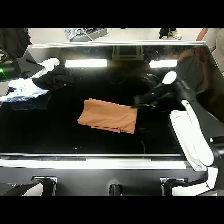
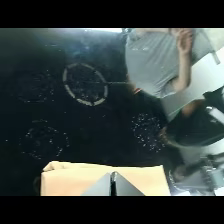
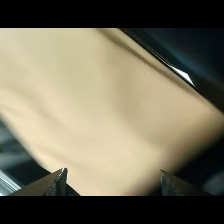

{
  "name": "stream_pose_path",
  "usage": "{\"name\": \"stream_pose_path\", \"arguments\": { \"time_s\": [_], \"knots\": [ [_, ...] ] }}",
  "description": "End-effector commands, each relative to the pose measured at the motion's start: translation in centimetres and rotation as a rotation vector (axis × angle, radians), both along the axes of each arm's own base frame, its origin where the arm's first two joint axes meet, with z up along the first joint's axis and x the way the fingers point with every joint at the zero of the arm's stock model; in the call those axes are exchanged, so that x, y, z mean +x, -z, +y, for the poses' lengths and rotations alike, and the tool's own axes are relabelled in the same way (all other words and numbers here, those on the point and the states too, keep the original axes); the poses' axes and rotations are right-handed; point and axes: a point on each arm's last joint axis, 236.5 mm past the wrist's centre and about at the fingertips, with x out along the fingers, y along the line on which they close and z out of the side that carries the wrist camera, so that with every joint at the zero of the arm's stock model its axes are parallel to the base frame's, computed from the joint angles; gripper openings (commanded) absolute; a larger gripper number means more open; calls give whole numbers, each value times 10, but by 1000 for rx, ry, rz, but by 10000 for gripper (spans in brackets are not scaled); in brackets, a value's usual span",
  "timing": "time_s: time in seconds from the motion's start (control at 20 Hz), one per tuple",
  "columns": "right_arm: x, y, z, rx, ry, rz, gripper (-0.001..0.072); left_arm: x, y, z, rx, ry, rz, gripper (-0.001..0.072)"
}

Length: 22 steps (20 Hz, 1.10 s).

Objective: Fold the shirts.

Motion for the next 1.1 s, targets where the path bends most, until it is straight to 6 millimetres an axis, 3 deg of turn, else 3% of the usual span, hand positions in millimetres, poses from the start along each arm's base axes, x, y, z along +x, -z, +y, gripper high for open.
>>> {"name": "stream_pose_path", "arguments": {
  "time_s": [0.0,0.15,0.3,0.35,0.4,0.45,0.55,0.65,0.8,1.05],
  "knots": [
    [-36,33,-53,-74,102,171,670,0,3,3,26,-5,2,28],
    [-31,59,1,123,208,167,669,-2,6,-2,24,8,9,28],
    [-37,84,25,161,233,222,596,-2,7,-5,23,16,13,29],
    [-35,87,31,170,239,222,499,-3,8,-5,22,16,15,29],
    [-29,87,36,183,238,189,286,-2,8,-5,23,16,15,28],
    [-20,82,38,200,229,139,28,-3,8,-5,23,16,16,28],
    [-5,61,40,231,175,21,36,-3,8,-5,23,16,16,28],
    [11,20,29,241,121,-110,35,-2,9,-5,23,16,16,29],
    [25,-49,-7,263,135,-218,35,-2,10,-5,23,15,19,29],
    [12,-128,-107,165,215,-288,35,-2,10,-5,24,17,17,29]
  ]
}}
